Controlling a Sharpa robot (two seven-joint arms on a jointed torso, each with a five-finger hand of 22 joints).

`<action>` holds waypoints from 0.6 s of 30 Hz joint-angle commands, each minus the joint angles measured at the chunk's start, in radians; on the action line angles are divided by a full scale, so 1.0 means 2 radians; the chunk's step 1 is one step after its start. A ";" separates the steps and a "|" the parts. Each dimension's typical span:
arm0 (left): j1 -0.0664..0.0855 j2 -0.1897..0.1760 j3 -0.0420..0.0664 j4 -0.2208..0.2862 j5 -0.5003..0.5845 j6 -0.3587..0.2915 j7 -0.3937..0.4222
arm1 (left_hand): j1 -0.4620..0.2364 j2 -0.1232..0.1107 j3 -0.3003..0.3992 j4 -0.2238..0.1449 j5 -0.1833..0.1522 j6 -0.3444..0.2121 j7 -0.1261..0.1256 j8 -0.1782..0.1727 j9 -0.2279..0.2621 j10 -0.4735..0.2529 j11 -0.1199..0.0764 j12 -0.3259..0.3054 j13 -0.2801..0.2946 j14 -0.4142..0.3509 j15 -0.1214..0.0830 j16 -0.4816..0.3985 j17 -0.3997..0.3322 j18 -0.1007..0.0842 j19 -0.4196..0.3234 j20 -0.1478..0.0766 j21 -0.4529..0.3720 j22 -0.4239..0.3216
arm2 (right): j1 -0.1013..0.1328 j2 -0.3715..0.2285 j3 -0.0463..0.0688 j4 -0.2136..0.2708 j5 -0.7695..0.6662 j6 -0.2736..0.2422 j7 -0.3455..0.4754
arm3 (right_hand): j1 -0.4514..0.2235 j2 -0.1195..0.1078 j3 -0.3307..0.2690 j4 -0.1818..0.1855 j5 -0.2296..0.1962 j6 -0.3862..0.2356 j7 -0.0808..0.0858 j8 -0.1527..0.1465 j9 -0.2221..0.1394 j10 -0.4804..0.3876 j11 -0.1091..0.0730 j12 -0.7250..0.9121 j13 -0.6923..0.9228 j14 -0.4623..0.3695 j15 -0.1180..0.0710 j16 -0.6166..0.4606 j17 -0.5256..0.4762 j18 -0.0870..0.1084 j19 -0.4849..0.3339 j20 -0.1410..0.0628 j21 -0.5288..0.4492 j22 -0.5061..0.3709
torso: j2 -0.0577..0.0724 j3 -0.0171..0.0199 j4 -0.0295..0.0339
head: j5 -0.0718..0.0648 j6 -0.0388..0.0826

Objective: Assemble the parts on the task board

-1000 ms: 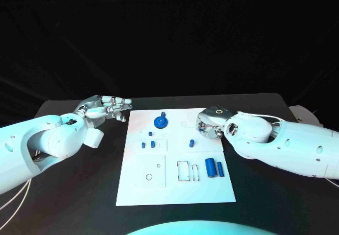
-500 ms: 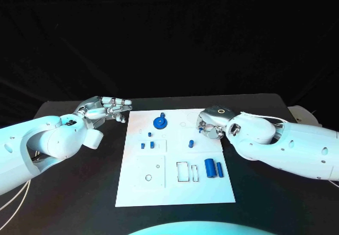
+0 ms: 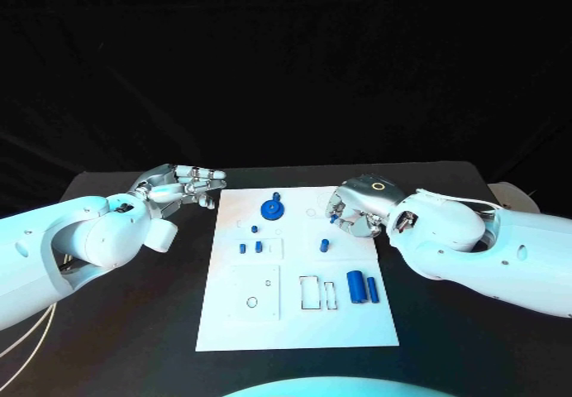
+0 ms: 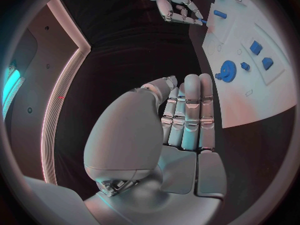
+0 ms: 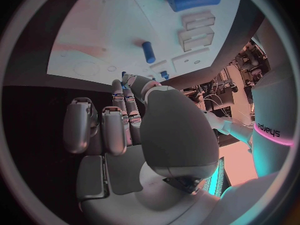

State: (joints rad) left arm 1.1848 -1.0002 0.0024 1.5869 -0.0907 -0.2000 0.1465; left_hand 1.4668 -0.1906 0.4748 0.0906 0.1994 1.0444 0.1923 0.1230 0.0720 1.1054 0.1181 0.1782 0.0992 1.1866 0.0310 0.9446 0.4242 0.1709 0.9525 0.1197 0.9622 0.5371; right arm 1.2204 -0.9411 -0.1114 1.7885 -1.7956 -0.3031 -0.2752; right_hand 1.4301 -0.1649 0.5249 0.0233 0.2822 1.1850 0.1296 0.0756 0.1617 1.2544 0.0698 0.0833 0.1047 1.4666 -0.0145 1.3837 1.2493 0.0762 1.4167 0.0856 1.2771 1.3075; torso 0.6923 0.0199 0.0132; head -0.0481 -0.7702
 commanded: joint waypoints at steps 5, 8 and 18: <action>0.000 0.015 -0.001 -0.008 -0.002 0.010 0.003 | 0.001 0.005 -0.001 -0.002 -0.001 -0.004 -0.001 -0.001 0.000 -0.003 0.000 0.002 -0.001 -0.005 0.000 -0.002 -0.001 0.007 -0.004 0.000 -0.004 -0.001 | -0.002 0.020 0.000 0.030 0.002 -0.002 0.003 | -0.003 0.001 0.003 -0.001 -0.002 0.003 0.000 0.001 0.001 0.007 -0.005 0.002 -0.001 0.024 -0.002 0.004 0.002 -0.005 0.005 -0.001 0.004 0.043 | -0.003 -0.0023 0.0031 | 0.013 0.002; 0.000 0.023 -0.001 -0.011 -0.002 0.010 0.004 | 0.001 0.005 -0.001 -0.002 -0.001 -0.004 -0.001 -0.001 0.000 -0.003 0.000 0.003 -0.001 -0.005 0.000 -0.002 -0.001 0.007 -0.004 0.000 -0.004 -0.001 | -0.007 0.039 0.000 0.031 0.003 0.001 0.007 | -0.003 0.002 0.004 -0.001 -0.001 0.004 0.000 0.001 0.001 0.008 -0.005 0.002 -0.001 0.024 -0.002 0.004 0.003 -0.005 0.005 -0.001 0.004 0.043 | -0.005 -0.0040 0.0038 | 0.024 -0.002; 0.000 0.051 -0.002 -0.025 -0.002 0.016 0.003 | 0.000 0.006 -0.002 -0.001 -0.001 -0.004 0.000 -0.001 0.000 -0.003 0.000 0.003 -0.001 -0.005 0.000 -0.003 -0.002 0.007 -0.004 0.000 -0.004 -0.001 | -0.037 0.094 -0.004 0.012 0.004 0.004 0.020 | -0.003 0.003 0.006 -0.004 0.001 0.004 0.000 0.001 0.002 0.008 -0.005 0.002 -0.001 0.024 -0.003 0.005 0.003 -0.005 0.004 -0.001 0.004 0.043 | -0.011 -0.0087 0.0075 | 0.062 -0.024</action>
State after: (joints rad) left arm 1.1844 -0.9038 -0.0012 1.5393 -0.0914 -0.1921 0.1471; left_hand 1.4668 -0.1906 0.4748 0.0907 0.1994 1.0445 0.1923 0.1230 0.0722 1.1054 0.1182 0.1782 0.0984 1.1834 0.0343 0.9446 0.4217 0.1708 0.9525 0.1197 0.9584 0.5362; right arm 1.1517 -0.7599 -0.1195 1.8199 -1.7854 -0.3058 -0.2582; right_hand 1.4275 -0.1675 0.5315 0.0165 0.2801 1.1848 0.1295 0.0747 0.1638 1.2555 0.0707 0.0808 0.1014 1.4666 -0.0145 1.3888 1.2541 0.0763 1.4203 0.0820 1.2805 1.3081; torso 0.6750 0.0065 0.0245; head 0.0563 -0.8060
